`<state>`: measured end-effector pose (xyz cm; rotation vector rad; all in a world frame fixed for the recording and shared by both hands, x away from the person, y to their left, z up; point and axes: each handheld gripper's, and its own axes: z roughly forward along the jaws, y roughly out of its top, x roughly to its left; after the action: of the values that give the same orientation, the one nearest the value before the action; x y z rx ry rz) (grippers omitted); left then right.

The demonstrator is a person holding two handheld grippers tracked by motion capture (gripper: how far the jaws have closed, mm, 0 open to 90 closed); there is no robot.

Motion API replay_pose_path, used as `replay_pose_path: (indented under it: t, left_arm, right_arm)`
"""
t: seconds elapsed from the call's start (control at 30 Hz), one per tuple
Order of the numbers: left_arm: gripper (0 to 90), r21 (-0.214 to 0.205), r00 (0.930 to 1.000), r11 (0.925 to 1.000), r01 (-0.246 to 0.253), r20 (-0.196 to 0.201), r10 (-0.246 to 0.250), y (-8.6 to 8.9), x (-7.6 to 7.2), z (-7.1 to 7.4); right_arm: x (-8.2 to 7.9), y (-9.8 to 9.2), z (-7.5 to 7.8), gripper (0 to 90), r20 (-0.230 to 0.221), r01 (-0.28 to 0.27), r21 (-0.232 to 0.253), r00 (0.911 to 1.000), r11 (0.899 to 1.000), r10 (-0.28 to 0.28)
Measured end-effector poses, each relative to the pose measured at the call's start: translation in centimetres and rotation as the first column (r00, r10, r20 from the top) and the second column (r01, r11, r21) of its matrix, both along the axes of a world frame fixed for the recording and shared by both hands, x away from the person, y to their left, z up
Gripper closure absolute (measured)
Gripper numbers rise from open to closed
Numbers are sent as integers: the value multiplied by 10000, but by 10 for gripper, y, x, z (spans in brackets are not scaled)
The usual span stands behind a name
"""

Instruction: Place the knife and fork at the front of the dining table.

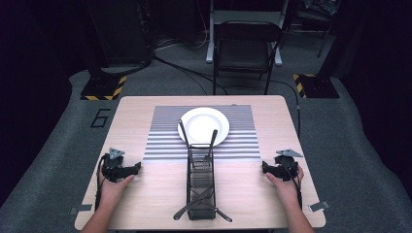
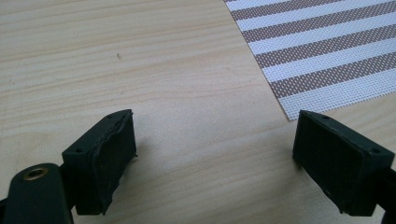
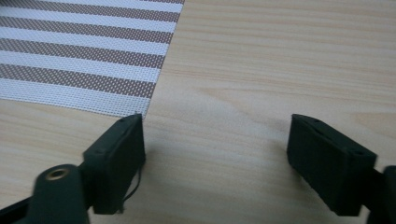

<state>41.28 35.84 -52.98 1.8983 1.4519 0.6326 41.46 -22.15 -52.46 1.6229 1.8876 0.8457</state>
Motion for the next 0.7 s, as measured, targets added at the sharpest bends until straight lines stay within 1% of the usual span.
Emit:
replay_pose_path:
  t: [0.03, 0.07, 0.13, 0.17, 0.2, 0.23, 0.27, 0.3, 0.33, 0.37, 0.4, 0.43, 0.47, 0.53, 0.57, 0.6, 0.63, 0.67, 0.7]
  left_arm:
    - [130, 0, 10000, 10000, 0, 0, 0, 0, 0, 0]
    - [131, -9, 10000, 10000, -5, -14, 5, 0, 0, 0]
    - [133, -22, 10000, 10000, 15, -16, -15, 0, 0, 0]
    - [136, -22, 10000, 10000, 25, -11, -25, 0, 0, 0]
    - [137, -25, 10000, 10000, 23, -9, -23, 0, 0, 0]
    - [137, -24, 10000, 10000, 25, -7, -25, 0, 0, 0]
    - [137, -27, 10000, 10000, 27, -26, -27, 0, 0, 0]
    - [137, -27, 10000, 10000, 23, -8, -23, 0, 0, 0]
    - [137, -29, 10000, 10000, 21, -5, -21, 0, 0, 0]
    - [137, -29, 10000, 10000, 21, -5, -21, 0, 0, 0]
    - [137, -29, 10000, 10000, 21, 1, -21, 0, 0, 0]
    - [137, -26, 10000, 10000, 24, -8, -24, 0, 0, 0]
    - [138, -28, 10000, 10000, 22, -6, -22, 0, 0, 0]
    - [138, -13, 10000, 10000, 31, -57, -31, 0, -1, 0]
    - [138, -6, 10000, 10000, 19, -53, -19, 0, -1, 0]
    - [138, -31, 10000, 10000, -13, 1, 13, -1, -1, 0]
    - [138, -31, 10000, 10000, -13, 1, 13, -1, -1, 0]
    - [138, -34, 10000, 10000, -17, 2, 17, -1, -1, 0]
    - [138, -31, 10000, 10000, -16, 2, 16, -1, -1, 0]
  right_arm:
    - [0, 0, 0, 199, 0, 0, 0, 10000, 10000, 0]
    - [-2, 1, 4, 226, -144, 16, 196, 9999, 9998, -13]
    - [-2, 1, 5, 243, -81, -4, 251, 10000, 9997, 6]
    - [-4, 4, 9, 272, 36, -118, 171, 9999, 9998, 117]
    - [-8, 8, 18, 318, 441, -439, -222, 9980, 9988, 448]
    - [-8, 8, 18, 318, 441, -439, -222, 9980, 9988, 448]
    - [-12, 14, 27, 356, 732, -729, -408, 9944, 9965, 757]
    - [-14, 17, 31, 367, 818, -858, -511, 9926, 9950, 898]
    - [-14, 19, 34, 382, 952, -970, -489, 9903, 9941, 1013]
    - [-15, 22, 38, 405, 982, -1149, -518, 9880, 9920, 1195]
    - [-15, 25, 43, 413, 917, -1523, -386, 9836, 9876, 1553]
    - [-15, 25, 43, 413, 917, -1523, -386, 9836, 9876, 1553]
    - [-15, 29, 45, 418, 902, -1715, -290, 9807, 9848, 1734]
    - [-16, 35, 50, 426, 842, -2107, -203, 9737, 9773, 2116]
    - [-17, 41, 53, 428, 892, -2349, -183, 9677, 9718, 2356]
    - [-18, 43, 54, 434, 913, -2443, -127, 9654, 9696, 2444]
    - [-18, 43, 54, 434, 913, -2443, -127, 9654, 9696, 2444]
    - [-19, 47, 57, 435, 925, -2586, -1, 9618, 9660, 2575]
    - [-20, 49, 59, 444, 976, -2717, -42, 9577, 9624, 2708]
